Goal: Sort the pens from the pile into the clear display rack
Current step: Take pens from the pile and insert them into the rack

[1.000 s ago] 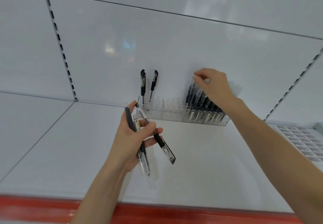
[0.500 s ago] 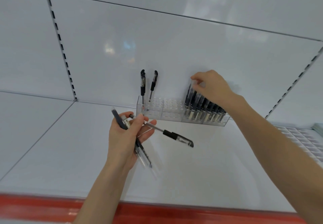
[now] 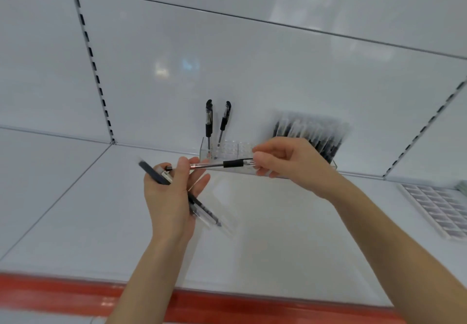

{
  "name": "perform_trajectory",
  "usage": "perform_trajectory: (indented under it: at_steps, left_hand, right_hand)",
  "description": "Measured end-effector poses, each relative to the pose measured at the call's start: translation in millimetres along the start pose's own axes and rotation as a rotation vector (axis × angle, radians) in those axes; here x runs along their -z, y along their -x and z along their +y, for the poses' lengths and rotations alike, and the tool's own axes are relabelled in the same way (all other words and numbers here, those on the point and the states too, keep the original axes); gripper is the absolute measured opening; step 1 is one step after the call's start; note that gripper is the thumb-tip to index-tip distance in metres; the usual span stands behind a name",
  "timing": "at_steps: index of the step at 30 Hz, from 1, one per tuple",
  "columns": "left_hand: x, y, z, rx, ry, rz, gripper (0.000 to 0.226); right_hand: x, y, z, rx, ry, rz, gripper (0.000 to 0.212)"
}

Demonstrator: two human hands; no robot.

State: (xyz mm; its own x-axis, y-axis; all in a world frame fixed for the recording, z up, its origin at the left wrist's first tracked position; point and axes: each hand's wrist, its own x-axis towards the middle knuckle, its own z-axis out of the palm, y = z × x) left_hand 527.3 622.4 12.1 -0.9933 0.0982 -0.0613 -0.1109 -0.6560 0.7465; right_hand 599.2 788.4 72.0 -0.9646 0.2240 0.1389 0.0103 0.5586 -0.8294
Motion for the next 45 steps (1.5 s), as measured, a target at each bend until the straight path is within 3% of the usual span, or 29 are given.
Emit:
perform_trajectory:
  at_steps: [4, 7, 13, 17, 27, 37, 45]
  left_hand:
    - [1.7, 1.1, 0.3, 0.022, -0.067, -0.019, 0.012]
    - [6.0, 2.4, 1.8, 0.079, -0.170, -0.018, 0.025]
    - [12.1, 3.4, 4.9, 0.098, -0.226, 0.025, 0.021]
    - [12.8, 4.1, 10.7, 0.025, -0.208, 0.024, 0.014]
    - [18.7, -0.1, 10.2, 0.036, -0.153, -0.004, 0.023]
    - [15.0, 3.3, 7.1, 0.019, -0.101, -0.039, 0.010]
    - [13.3, -0.4, 8.3, 0.054, 0.012, -0.007, 0.008]
  right_hand:
    - [-8.8, -8.3, 10.5, -0.004, -0.275, 0.225, 0.012]
    - [1.8, -23.6, 12.2, -0.042, -0.427, 0.430, 0.012]
    - [8.6, -63.0, 12.5, 0.140, -0.203, 0.664, 0.011]
    - [-3.0, -87.2, 10.5, 0.209, -0.076, 0.603, 0.015]
    - [-21.8, -117.5, -2.9, 0.395, 0.368, 0.321, 0.019]
    - [-23.6, -131.6, -5.8, 0.321, 0.350, 0.245, 0.008]
    - [-30.6, -112.1, 5.9, 0.246, 0.216, 0.284, 0.026]
